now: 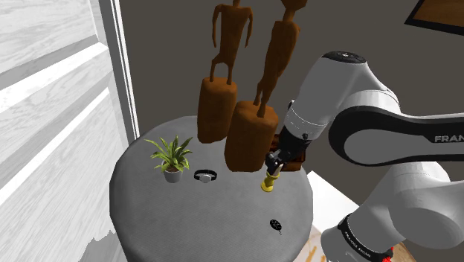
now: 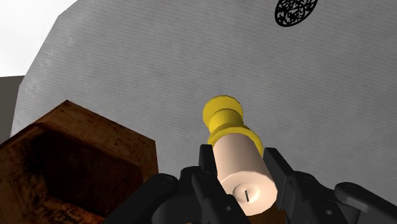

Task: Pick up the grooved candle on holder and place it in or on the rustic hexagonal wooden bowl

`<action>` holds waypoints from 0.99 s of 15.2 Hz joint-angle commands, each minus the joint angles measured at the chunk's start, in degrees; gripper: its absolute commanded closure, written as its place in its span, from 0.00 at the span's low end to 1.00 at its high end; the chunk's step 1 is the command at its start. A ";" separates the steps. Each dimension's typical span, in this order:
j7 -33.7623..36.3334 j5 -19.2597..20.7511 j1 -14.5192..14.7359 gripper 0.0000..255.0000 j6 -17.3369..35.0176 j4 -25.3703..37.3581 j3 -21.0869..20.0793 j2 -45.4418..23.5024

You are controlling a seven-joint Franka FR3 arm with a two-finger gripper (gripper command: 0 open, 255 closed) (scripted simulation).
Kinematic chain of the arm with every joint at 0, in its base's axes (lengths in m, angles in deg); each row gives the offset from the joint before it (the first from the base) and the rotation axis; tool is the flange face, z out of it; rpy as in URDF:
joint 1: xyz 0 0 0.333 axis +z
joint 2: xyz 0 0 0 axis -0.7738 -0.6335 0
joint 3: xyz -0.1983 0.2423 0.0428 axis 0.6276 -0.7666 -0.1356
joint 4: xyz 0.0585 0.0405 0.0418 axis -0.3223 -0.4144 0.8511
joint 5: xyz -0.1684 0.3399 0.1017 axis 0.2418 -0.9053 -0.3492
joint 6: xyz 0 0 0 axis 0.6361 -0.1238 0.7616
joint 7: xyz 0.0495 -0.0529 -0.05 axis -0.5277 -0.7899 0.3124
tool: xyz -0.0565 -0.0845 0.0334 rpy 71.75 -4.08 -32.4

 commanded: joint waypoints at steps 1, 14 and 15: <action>-0.01 0.27 0.00 1.00 -2.24 1.15 0.38 1.08; -0.52 2.23 -0.83 1.00 -13.74 9.56 2.71 4.25; -0.55 2.37 -0.90 1.00 -14.55 10.28 2.87 4.35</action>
